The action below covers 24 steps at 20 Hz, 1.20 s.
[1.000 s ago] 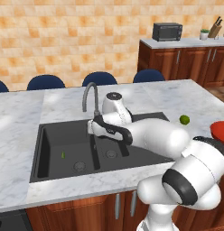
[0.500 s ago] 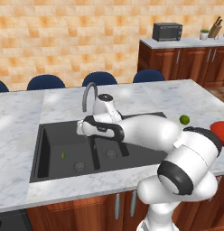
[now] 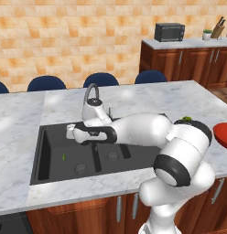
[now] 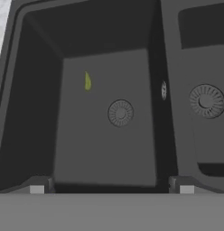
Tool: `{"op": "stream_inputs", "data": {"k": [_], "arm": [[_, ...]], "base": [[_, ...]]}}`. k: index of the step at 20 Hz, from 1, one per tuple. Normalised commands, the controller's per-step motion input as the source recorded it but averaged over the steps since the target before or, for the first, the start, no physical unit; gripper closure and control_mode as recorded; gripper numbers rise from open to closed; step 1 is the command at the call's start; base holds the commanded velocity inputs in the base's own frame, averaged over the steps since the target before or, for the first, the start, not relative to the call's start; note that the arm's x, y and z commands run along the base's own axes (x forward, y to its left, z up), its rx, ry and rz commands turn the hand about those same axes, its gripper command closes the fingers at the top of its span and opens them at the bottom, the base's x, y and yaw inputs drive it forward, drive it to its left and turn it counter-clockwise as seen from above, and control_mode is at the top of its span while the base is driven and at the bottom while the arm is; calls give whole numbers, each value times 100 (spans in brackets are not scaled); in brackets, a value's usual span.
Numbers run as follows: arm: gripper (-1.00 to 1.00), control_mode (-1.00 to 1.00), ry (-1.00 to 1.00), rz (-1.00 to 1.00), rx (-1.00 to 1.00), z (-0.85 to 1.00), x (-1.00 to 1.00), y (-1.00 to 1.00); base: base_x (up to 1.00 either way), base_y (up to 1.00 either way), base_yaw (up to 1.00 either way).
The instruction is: Remove the lemon wedge and lime from the sink. Then move the bowl and cup from the counter to the sink for washing.
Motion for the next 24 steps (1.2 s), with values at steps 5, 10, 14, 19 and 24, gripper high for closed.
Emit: {"op": "stream_inputs", "data": {"k": [5, 10, 14, 19, 24], "arm": [[-100, -100, 0, 0, -4, -12, 22, 39], [-100, -100, 0, 0, -9, -13, 20, 32], [-100, -100, 0, 0, -10, -16, 19, 31], [-100, -100, 0, 0, -1, -10, 21, 26], [-100, -100, 0, -1, 0, -10, 20, 16]], "base": [[0, 0, 0], [0, 0, 0], [0, 0, 0], [0, 0, 0], [0, 0, 0]]}}
